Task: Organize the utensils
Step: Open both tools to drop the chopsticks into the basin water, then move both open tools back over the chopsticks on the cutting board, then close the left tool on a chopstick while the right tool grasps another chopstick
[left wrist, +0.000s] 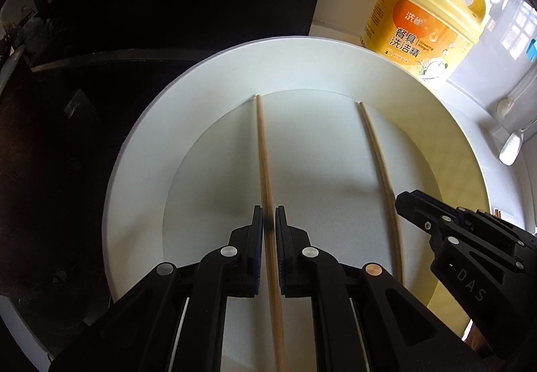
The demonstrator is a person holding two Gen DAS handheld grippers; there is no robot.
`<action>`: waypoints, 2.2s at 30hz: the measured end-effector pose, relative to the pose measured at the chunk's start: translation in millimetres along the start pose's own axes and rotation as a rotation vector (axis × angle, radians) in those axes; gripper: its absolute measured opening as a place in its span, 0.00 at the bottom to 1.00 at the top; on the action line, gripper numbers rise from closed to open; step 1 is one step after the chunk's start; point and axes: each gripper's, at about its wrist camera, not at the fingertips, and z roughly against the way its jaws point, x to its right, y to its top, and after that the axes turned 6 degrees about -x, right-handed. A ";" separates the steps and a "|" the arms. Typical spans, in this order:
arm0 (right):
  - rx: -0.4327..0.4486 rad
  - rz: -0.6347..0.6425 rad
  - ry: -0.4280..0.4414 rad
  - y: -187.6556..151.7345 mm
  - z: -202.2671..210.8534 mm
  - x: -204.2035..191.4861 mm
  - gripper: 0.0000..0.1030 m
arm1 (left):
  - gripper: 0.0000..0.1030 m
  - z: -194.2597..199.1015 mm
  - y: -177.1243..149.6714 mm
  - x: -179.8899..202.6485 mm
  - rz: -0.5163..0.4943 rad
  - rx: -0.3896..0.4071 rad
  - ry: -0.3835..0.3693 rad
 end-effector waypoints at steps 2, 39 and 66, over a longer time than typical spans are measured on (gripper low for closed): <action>0.017 0.004 -0.007 -1.1 5.6 0.0 0.16 | 0.09 2.4 -1.8 -0.3 0.002 0.002 0.009; 0.249 -0.128 -0.163 -138.9 147.3 122.9 0.61 | 0.87 104.0 -90.1 134.2 -0.134 0.196 -0.035; 0.134 -0.148 -0.247 -190.8 86.6 218.4 0.61 | 0.88 49.7 -151.7 243.3 -0.247 0.132 -0.042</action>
